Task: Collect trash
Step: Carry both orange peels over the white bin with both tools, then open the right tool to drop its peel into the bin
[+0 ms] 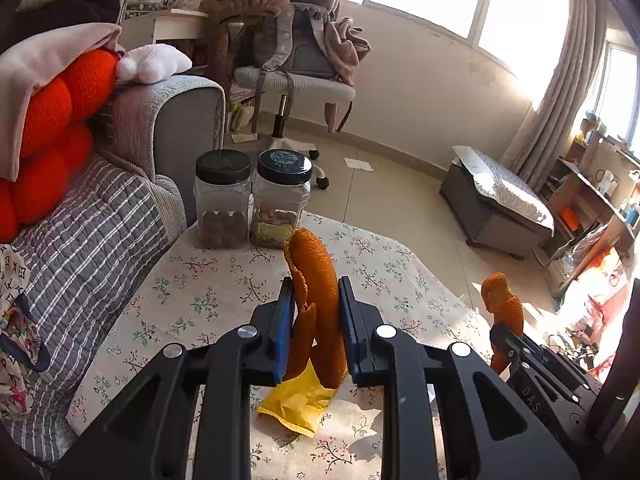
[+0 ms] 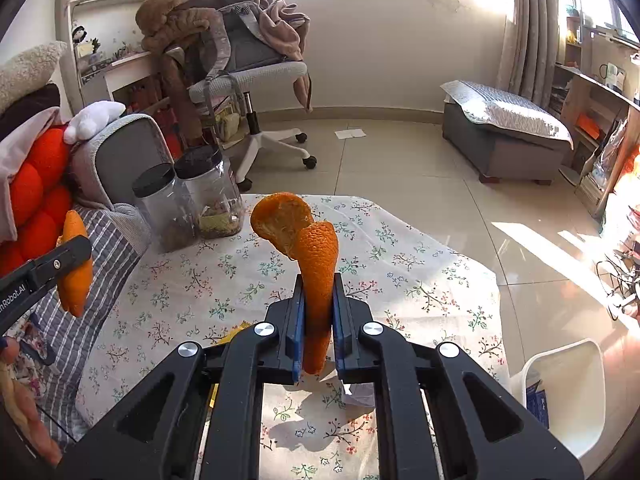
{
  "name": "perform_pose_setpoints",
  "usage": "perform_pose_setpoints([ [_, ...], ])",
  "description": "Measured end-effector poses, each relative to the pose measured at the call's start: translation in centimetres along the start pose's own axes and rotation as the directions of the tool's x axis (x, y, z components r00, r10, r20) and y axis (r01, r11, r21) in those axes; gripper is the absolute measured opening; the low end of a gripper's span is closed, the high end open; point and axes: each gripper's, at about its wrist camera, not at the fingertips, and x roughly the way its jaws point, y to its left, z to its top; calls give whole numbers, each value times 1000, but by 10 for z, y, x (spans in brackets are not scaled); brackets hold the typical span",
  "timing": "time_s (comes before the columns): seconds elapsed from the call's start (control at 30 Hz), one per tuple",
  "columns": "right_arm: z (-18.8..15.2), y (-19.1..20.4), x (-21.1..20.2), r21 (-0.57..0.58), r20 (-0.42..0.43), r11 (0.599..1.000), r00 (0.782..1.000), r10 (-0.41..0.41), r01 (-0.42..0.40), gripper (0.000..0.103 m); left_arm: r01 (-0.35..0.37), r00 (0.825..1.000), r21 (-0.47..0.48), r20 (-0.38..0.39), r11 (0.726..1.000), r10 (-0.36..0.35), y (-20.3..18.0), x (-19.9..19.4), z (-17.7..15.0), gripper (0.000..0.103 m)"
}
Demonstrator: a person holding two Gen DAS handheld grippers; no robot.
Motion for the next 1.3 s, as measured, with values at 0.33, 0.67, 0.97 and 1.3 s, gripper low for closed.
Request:
perform_pose_setpoints([
  [0.33,-12,-63,-31,56,5,996,998,-63,63,11,71,997,67,-14,995,-71,-71,-10,-23,23],
  [0.67,-37,-149,-60,152,-10,977,989,-150,150,12,165,986,139,-56,977,-158,-146,-19,-52,24],
  [0.97,-67,-232,-74,249,-48,926,958,-283,286,12,265,962,224,-129,938,-241,-224,-16,-86,24],
  [1.3,-105,-308,-87,344,-132,836,904,-407,427,65,410,897,252,-284,877,-338,-307,9,-131,24],
])
